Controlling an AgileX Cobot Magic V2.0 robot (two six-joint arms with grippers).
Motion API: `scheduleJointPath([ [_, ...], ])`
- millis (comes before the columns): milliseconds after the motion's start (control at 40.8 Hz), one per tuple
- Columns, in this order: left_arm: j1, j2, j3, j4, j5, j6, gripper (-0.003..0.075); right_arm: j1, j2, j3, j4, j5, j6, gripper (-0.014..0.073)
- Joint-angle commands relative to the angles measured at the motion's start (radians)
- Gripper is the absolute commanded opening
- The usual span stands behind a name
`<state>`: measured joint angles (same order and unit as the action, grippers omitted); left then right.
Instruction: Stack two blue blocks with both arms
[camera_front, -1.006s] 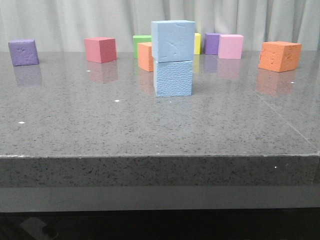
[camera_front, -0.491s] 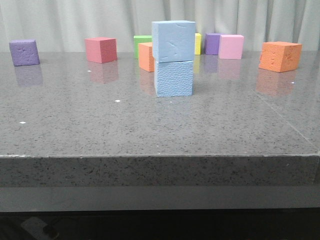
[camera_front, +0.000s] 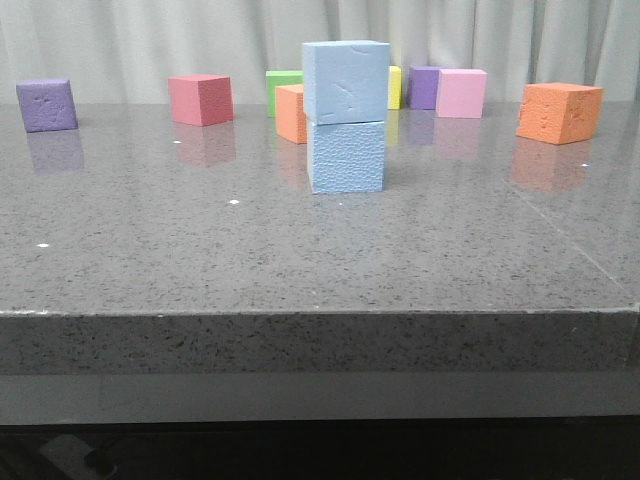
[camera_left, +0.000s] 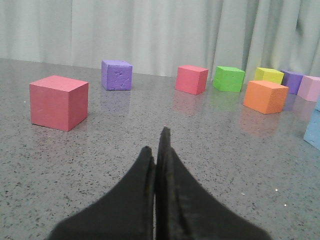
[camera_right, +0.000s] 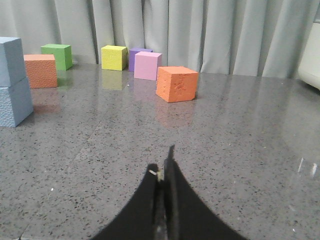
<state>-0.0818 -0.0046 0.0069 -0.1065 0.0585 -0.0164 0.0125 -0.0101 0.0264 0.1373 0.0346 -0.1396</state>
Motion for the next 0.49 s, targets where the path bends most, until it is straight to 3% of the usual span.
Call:
scheduleJointPath([
  [0,-0.007,-0.017,0.003,-0.001,-0.072,-0.006,-0.0020,-0.023,-0.018,-0.005,0.004,-0.073,-0.010,-0.0124],
  [466,-0.007,-0.017,0.003,-0.001,-0.072,-0.006,-0.0020,-0.022,-0.018,-0.005,0.004,-0.073,-0.010,-0.0124],
])
